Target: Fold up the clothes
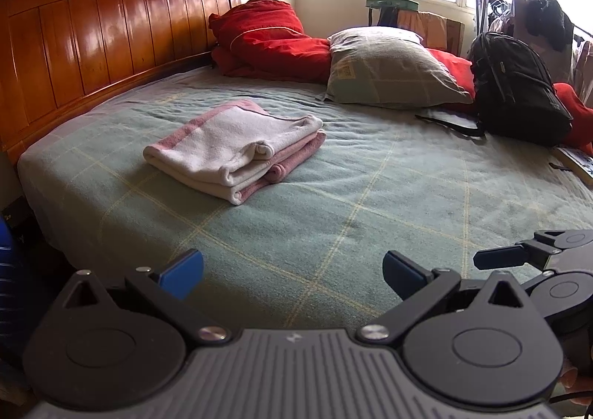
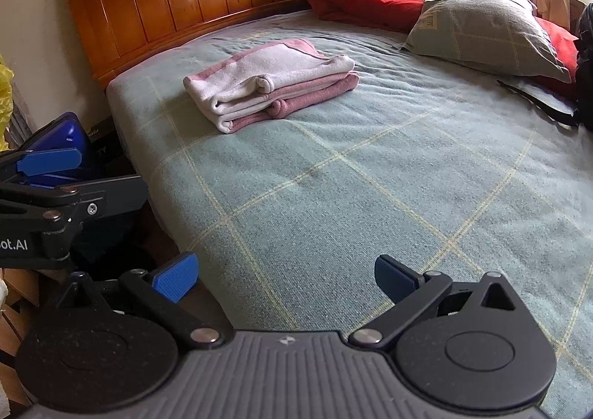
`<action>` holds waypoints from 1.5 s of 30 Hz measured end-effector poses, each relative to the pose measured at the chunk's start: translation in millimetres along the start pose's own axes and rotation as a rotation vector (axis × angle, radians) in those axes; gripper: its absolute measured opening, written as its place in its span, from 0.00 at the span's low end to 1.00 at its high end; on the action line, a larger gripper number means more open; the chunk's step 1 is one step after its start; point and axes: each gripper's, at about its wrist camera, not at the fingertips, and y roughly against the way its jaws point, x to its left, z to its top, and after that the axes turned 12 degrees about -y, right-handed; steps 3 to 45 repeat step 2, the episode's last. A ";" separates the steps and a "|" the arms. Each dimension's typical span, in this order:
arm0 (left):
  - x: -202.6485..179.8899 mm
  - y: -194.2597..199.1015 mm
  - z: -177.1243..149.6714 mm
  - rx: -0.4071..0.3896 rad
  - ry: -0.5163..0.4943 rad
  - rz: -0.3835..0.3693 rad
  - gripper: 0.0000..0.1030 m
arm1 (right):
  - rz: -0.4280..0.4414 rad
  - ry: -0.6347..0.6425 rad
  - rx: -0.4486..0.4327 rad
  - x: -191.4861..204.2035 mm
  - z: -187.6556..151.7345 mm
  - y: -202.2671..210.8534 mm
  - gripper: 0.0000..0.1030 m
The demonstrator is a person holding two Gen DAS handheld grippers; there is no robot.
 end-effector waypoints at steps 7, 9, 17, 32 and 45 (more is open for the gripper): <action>-0.6 0.5 0.3 0.000 -0.002 0.000 0.99 | -0.002 0.000 -0.001 0.3 -0.1 0.3 1.00; -0.6 0.5 0.3 0.000 -0.002 0.000 0.99 | -0.002 0.000 -0.001 0.3 -0.1 0.3 1.00; -0.6 0.5 0.3 0.000 -0.002 0.000 0.99 | -0.002 0.000 -0.001 0.3 -0.1 0.3 1.00; -0.6 0.5 0.3 0.000 -0.002 0.000 0.99 | -0.002 0.000 -0.001 0.3 -0.1 0.3 1.00; -0.6 0.5 0.3 0.000 -0.002 0.000 0.99 | -0.002 0.000 -0.001 0.3 -0.1 0.3 1.00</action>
